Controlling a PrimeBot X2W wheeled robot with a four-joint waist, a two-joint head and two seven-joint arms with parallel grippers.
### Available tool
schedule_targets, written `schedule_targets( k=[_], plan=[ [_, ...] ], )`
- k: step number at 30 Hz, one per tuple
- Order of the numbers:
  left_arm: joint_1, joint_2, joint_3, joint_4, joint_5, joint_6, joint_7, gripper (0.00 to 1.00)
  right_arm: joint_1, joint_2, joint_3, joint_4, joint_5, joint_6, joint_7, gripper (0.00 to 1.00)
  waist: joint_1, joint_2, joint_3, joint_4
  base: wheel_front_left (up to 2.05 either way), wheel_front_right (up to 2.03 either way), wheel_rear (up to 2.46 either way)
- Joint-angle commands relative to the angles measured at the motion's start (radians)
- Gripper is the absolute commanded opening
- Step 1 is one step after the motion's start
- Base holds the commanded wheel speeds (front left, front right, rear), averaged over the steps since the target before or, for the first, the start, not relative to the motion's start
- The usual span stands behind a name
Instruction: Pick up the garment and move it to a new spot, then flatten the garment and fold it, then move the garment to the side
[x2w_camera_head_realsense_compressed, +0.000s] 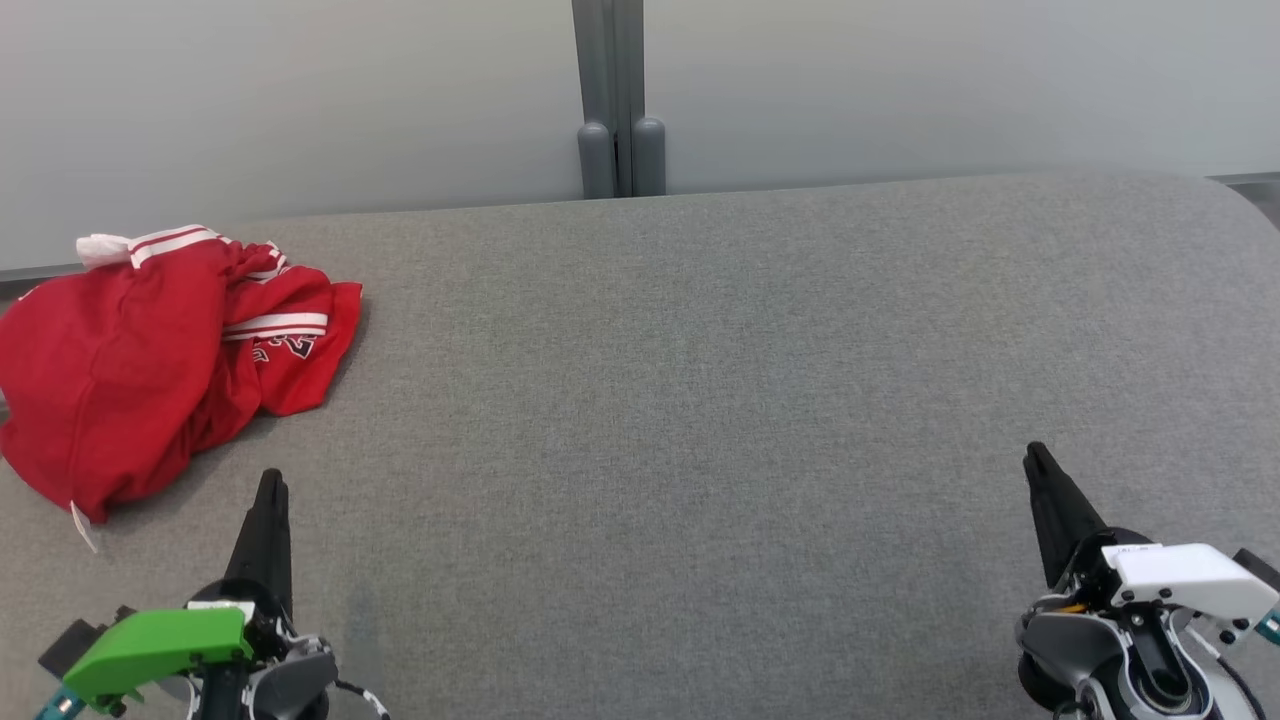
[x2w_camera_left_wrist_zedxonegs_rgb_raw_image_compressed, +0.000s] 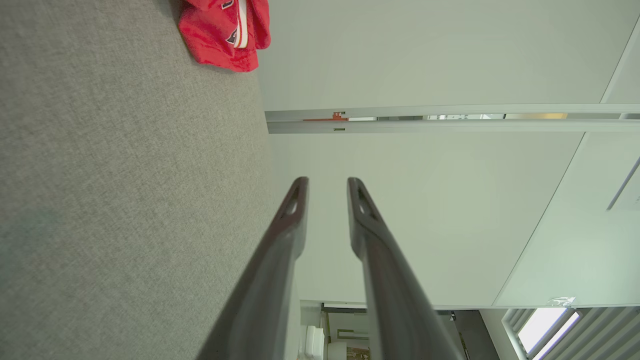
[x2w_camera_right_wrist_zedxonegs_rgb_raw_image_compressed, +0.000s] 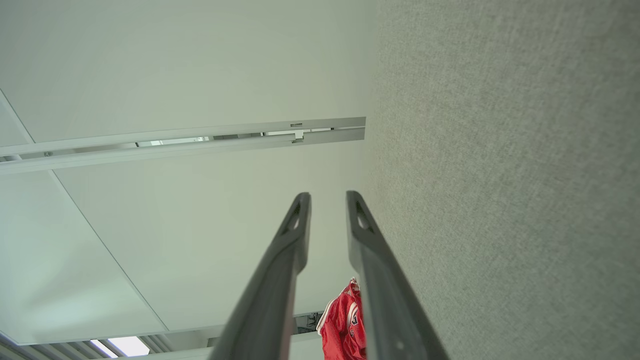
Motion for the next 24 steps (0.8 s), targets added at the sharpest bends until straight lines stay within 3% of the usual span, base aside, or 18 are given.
schedule_targets(
  k=[1,13,24],
  plan=[
    [0.004,-0.001,0.0,0.004,0.0,0.0,-0.001,1.0,0.004,0.001,0.001,0.004,0.0,0.0,-0.001,1.0,0.0,0.0,0.0,0.0,0.0,0.0,0.0],
    [0.023,-0.003,-0.023,-0.011,0.044,0.0,-0.053,1.0,0.027,0.004,0.035,-0.016,-0.06,0.0,-0.053,1.0,0.0,0.0,0.002,0.0,0.0,0.0,0.0],
    [0.02,-0.001,-0.025,-0.034,0.199,0.004,-0.102,1.0,0.031,0.003,0.051,-0.058,-0.199,0.0,-0.103,1.0,0.0,0.0,0.004,0.001,0.0,0.0,0.0]
  ],
)
